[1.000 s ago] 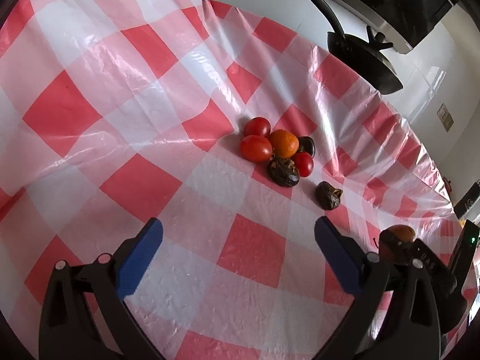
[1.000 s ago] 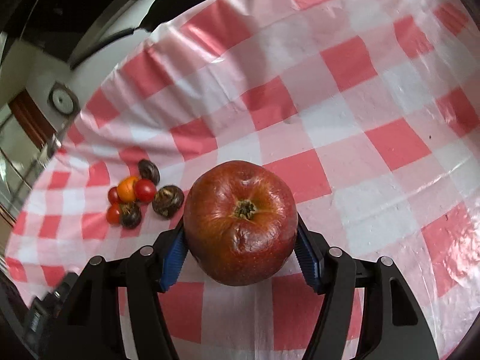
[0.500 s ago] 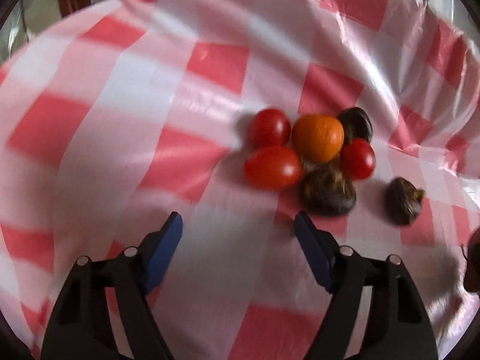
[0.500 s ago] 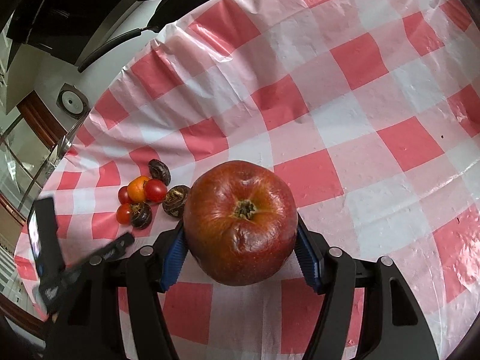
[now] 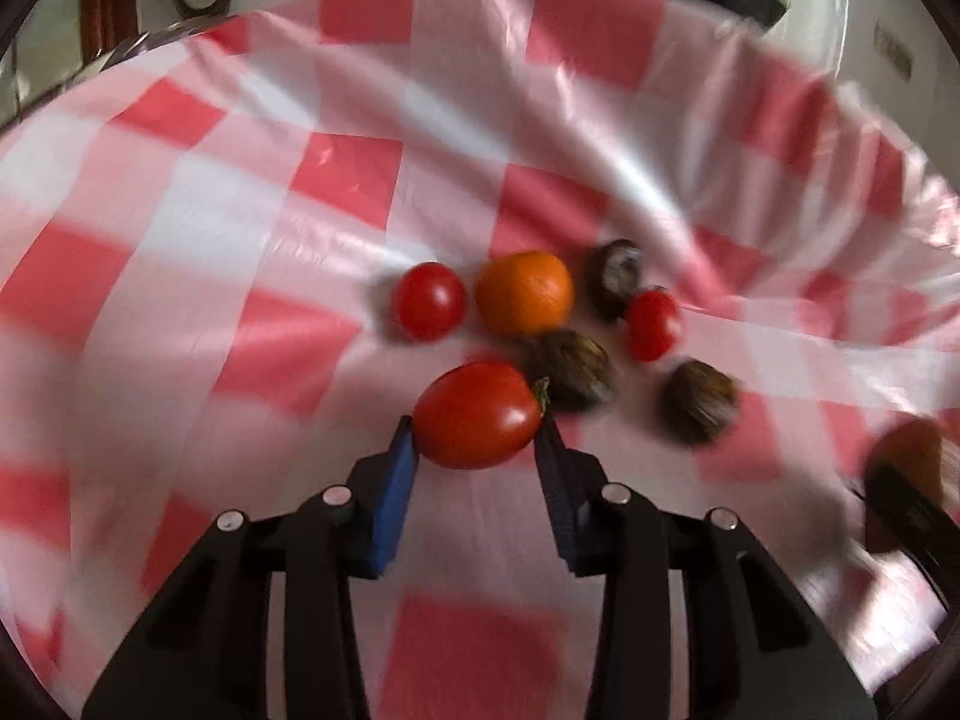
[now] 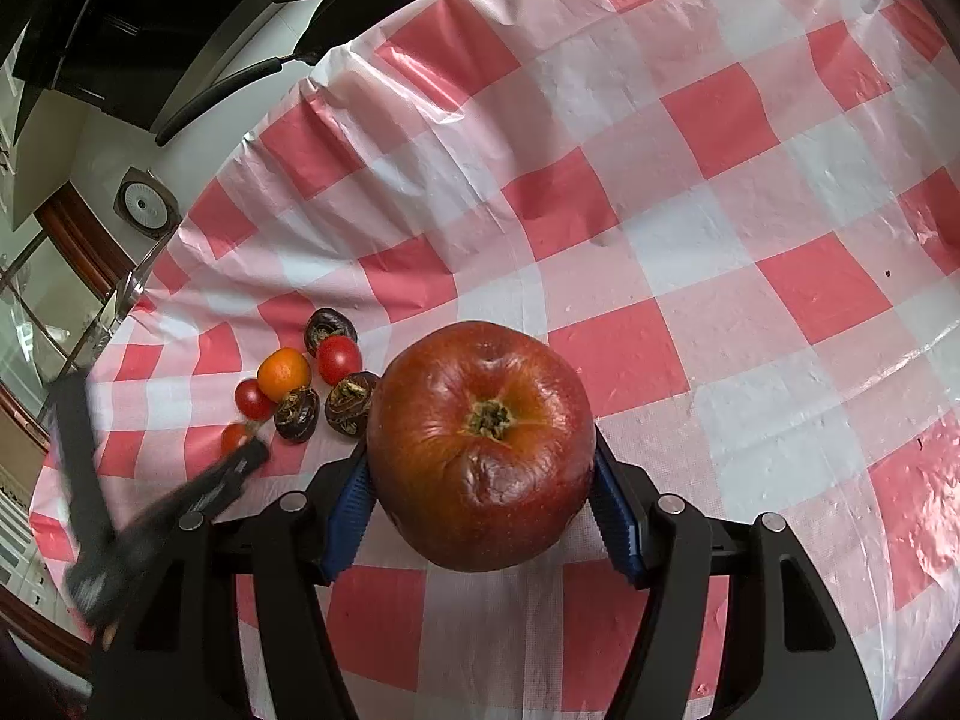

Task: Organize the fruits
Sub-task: 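Grasp a red tomato with the left tool while the right tool holds the apple, then carry the tomato and apple in both tools over the white box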

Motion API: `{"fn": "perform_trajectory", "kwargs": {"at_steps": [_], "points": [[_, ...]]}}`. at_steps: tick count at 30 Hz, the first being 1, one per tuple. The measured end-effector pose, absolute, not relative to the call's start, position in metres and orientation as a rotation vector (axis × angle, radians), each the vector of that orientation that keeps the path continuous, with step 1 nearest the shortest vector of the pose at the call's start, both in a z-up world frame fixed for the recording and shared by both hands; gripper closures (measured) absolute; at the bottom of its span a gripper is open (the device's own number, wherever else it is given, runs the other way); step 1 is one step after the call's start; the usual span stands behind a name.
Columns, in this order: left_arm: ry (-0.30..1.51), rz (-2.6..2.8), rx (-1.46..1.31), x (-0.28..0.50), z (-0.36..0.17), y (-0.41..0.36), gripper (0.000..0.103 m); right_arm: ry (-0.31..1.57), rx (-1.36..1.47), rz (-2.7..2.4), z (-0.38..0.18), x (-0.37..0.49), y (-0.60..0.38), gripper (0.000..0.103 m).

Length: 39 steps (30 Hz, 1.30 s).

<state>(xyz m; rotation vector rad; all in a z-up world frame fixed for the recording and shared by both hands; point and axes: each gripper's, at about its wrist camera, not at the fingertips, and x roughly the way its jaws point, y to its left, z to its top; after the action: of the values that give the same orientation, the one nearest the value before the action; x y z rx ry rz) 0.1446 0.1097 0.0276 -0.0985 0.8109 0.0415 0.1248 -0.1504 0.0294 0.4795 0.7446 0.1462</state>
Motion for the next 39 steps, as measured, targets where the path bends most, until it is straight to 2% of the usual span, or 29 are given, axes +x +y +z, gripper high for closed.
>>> {"fn": "perform_trajectory", "kwargs": {"at_steps": [6, 10, 16, 25, 28, 31, 39], "points": [[0.725, 0.030, -0.298, 0.035, 0.032, 0.131, 0.063, 0.743, 0.480, 0.145, 0.030, 0.124, -0.151, 0.040], [0.693, 0.057, -0.397, -0.003, 0.030, 0.153, 0.063, 0.743, 0.481, 0.144, 0.030, 0.124, -0.151, 0.040], [0.626, 0.035, -0.521, -0.014, 0.029, 0.173, 0.063, 0.742, 0.481, 0.143, 0.030, 0.125, -0.151, 0.040], [0.599, 0.014, -0.558, -0.009, 0.031, 0.176, 0.063, 0.714, 0.512, 0.129, 0.032, 0.120, -0.157, 0.040], [0.601, 0.027, -0.563, -0.010, 0.031, 0.177, 0.063, 0.762, 0.493, 0.126, 0.031, 0.118, -0.153, 0.040], [0.621, 0.042, -0.562, -0.016, 0.030, 0.179, 0.063, 0.771, 0.431, 0.124, 0.036, 0.088, -0.141, 0.040], [0.602, 0.086, -0.544, -0.095, 0.031, 0.184, 0.063, 0.823, 0.356, 0.258, 0.037, 0.007, -0.107, 0.040]]}}
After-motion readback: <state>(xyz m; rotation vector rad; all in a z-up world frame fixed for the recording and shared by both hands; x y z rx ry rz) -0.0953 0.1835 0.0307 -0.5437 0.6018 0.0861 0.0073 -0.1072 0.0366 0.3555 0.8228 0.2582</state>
